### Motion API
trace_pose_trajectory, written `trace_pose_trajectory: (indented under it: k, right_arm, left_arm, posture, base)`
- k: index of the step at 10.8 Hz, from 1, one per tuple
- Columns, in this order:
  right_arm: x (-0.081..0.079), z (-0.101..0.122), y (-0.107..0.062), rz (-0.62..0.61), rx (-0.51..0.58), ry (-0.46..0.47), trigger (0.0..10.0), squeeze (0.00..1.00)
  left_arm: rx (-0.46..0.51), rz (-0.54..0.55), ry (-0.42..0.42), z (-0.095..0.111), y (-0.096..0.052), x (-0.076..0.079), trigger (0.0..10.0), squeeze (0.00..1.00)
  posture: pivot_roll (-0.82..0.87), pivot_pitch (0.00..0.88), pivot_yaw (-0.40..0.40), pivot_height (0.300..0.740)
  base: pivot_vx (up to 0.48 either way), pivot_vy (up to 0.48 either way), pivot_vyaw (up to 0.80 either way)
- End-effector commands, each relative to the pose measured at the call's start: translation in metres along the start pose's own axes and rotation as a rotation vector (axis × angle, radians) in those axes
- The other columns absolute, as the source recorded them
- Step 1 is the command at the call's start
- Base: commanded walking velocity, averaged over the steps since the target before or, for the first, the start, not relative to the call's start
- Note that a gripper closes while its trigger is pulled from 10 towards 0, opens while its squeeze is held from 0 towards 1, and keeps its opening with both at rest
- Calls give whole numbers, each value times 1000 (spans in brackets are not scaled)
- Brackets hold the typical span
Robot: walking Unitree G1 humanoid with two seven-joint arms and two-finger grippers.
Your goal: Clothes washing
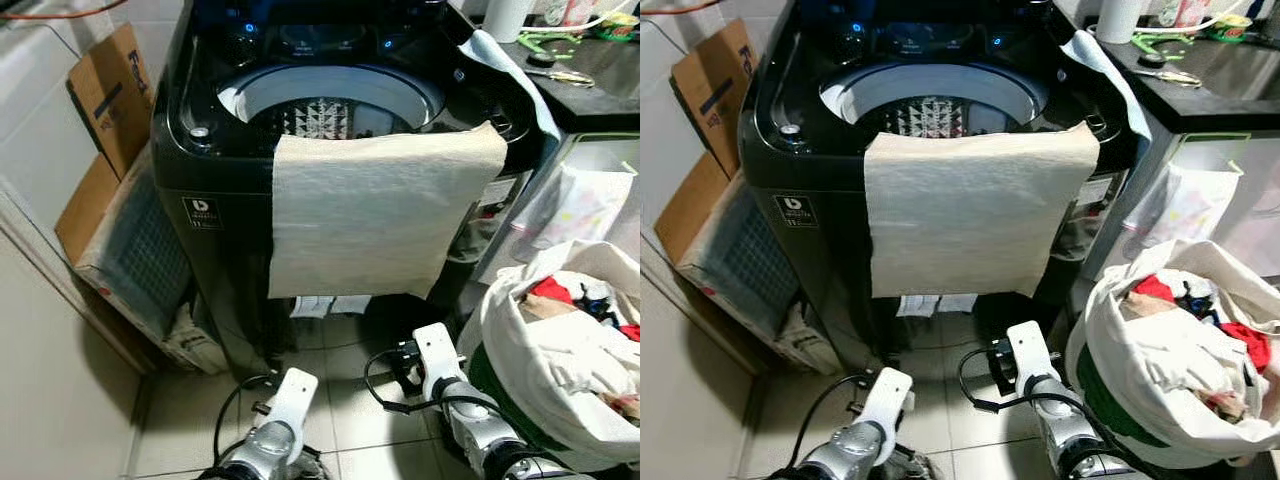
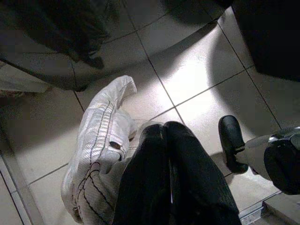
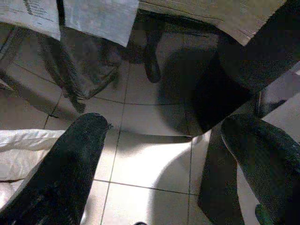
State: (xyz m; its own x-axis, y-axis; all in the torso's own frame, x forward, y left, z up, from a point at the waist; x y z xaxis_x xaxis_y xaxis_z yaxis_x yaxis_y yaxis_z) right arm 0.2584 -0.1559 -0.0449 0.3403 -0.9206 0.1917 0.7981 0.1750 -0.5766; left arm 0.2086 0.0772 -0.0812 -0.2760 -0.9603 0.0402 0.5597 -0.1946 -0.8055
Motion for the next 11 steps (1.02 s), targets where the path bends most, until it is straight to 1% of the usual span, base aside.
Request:
trace_pose_trajectory:
  k: [1, 3, 6, 8, 11]
  right_arm:
    - [2, 6, 2, -8, 25, -2, 10000, 0]
    - [-3, 3, 1, 10, 15, -13, 10000, 0]
    - [-2, 2, 0, 12, 16, -9, 10000, 0]
    - [-2, 3, 1, 12, 15, -12, 10000, 0]
    - [-2, 4, 1, 17, 21, -19, 10000, 0]
  left_arm:
    - [13, 3, 12, 4, 0, 1, 10000, 0]
    - [17, 7, -7, 5, 1, 2, 10000, 0]
    - [8, 9, -25, 0, 0, -6, 10000, 0]
    - [9, 14, -22, -2, -1, -11, 10000, 0]
    - [9, 15, -15, -4, -1, -13, 10000, 0]
  posture:
    - [32, 0, 32, 740]
    - [45, 0, 18, 740]
    - [37, 0, 25, 740]
    - [28, 0, 35, 740]
    - [26, 0, 38, 740]
  base:
    - [0, 0, 0]
    - [0, 0, 0]
    - [0, 0, 0]
    - [0, 0, 0]
    - [0, 0, 0]
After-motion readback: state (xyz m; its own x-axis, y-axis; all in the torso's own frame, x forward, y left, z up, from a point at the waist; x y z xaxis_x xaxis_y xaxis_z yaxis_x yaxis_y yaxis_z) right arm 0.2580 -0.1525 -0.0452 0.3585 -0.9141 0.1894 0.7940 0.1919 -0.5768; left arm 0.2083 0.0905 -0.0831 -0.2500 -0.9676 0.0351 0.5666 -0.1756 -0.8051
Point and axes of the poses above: a point about 5 cm out from each wrist's last joint towards the gripper, its own y axis pointing out of the wrist towards the gripper, its own z axis along the axis of the wrist's last joint, x = y × z, the point moved 1 cm from there along y, pointing out of the wrist towards the gripper, and after that the axes turned 7 degrees about -y, right-handed, at the moved point
